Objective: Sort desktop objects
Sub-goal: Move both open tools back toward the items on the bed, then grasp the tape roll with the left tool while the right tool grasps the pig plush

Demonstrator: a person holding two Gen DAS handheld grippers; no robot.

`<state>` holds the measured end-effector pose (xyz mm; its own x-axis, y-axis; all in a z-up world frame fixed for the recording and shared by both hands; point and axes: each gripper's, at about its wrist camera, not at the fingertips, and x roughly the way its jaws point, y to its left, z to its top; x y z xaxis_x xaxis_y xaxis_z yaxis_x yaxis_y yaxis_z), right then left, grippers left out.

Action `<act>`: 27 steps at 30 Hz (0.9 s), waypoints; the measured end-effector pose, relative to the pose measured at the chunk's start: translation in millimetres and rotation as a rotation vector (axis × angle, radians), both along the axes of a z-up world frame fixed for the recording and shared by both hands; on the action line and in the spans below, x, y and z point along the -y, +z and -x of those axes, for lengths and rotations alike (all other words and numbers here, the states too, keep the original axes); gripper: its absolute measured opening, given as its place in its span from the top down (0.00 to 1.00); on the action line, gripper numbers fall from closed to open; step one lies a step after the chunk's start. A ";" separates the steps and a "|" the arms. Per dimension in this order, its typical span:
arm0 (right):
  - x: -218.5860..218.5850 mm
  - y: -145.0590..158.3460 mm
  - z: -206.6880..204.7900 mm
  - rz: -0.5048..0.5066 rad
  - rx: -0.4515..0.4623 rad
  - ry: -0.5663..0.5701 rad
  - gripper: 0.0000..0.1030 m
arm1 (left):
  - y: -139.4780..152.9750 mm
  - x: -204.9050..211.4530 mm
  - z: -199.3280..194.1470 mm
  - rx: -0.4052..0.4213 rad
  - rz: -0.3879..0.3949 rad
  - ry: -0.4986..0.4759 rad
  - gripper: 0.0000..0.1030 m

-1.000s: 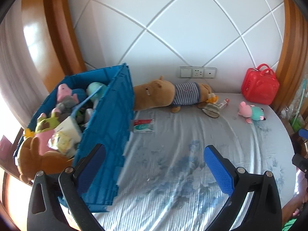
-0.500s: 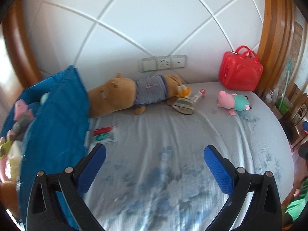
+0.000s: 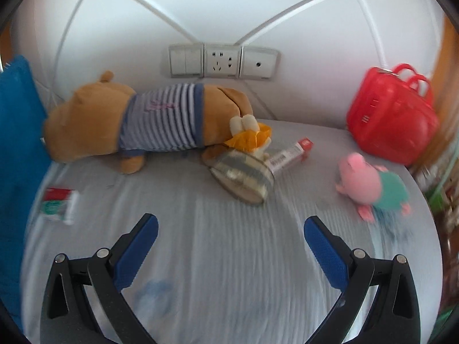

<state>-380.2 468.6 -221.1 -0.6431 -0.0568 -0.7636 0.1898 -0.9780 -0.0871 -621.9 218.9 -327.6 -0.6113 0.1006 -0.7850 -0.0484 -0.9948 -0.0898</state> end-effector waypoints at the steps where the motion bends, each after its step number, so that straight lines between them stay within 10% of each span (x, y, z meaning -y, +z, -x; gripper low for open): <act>1: -10.7 -9.2 3.3 0.000 0.011 -0.009 0.01 | -11.3 -5.1 13.8 0.010 -0.009 0.017 0.00; 12: -77.0 -73.3 6.0 0.004 0.126 -0.081 0.01 | -91.8 -19.1 113.6 0.203 -0.124 0.248 0.10; 15: -81.6 -72.1 8.8 0.013 0.126 -0.091 0.01 | -87.0 -20.5 107.4 0.194 -0.110 0.249 0.47; 27: -53.1 -76.9 100.7 -0.080 0.010 0.056 0.01 | -45.2 -2.8 28.5 0.106 -0.082 0.175 0.58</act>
<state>-480.9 521.7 -298.0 -0.6328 -0.0314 -0.7737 0.2454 -0.9558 -0.1619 -650.4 221.7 -372.9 -0.5398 0.0667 -0.8391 0.1383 -0.9763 -0.1665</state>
